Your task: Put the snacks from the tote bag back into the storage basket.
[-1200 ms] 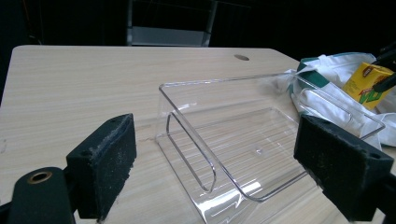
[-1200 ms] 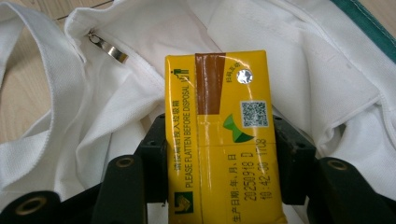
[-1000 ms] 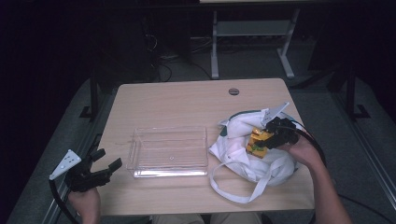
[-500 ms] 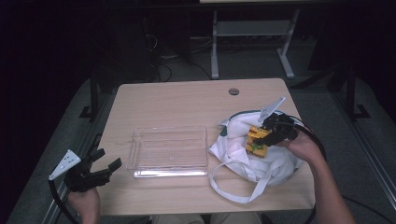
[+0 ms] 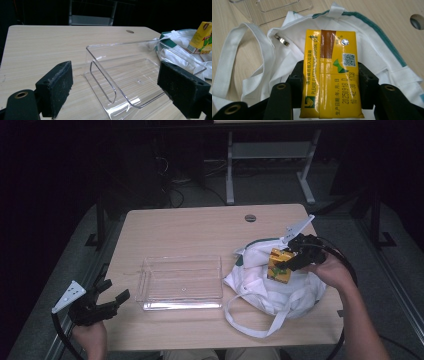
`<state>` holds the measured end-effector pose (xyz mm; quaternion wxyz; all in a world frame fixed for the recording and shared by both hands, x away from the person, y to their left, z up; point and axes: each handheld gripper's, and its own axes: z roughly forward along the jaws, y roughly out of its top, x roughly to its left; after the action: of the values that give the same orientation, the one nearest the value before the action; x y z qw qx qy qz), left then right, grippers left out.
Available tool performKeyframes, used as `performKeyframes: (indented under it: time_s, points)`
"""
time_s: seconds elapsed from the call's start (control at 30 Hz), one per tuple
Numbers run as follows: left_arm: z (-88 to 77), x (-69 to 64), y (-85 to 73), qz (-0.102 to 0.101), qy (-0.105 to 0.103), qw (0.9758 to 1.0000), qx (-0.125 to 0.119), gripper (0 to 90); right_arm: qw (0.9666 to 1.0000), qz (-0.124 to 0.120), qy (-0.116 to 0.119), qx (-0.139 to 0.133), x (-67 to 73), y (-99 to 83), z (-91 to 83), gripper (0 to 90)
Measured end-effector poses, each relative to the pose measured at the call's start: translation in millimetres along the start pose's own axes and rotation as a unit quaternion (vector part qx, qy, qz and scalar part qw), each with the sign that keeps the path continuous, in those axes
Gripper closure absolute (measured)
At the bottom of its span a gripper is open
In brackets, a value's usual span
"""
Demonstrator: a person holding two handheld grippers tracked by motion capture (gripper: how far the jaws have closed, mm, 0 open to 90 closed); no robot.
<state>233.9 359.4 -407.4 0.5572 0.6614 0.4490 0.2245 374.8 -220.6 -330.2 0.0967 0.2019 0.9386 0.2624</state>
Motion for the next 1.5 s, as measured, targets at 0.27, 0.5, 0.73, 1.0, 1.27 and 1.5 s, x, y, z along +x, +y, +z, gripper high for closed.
performKeyframes:
  time_s: [0.27,0.5,0.73,1.0,1.27,1.5]
  points:
    - [0.1,0.5,-0.2,-0.001,0.001,1.0,0.002,12.4,0.9998,-0.008,0.009,-0.013,-1.7,12.2,-11.0,51.1]
    - [-0.5,1.1,-0.2,0.0,0.0,1.0,0.001,12.5,0.9996,-0.014,0.018,-0.019,-1.3,25.4,-11.6,51.1]
    - [-0.7,1.0,0.1,0.001,0.001,1.0,0.002,12.4,0.9991,-0.027,0.025,-0.022,-0.3,39.0,-11.3,51.2]
    - [-0.8,1.0,0.3,0.001,0.001,1.0,0.002,12.5,0.9984,-0.038,0.033,-0.026,0.8,52.6,-9.6,51.1]
    - [-1.0,1.4,0.2,-0.001,0.001,1.0,0.0,12.5,0.9978,-0.043,0.04,-0.03,0.8,62.2,-8.1,51.2]
    - [-0.8,1.3,0.1,0.0,0.0,1.0,0.001,12.4,0.9975,-0.046,0.043,-0.031,1.1,67.3,-7.3,51.2]
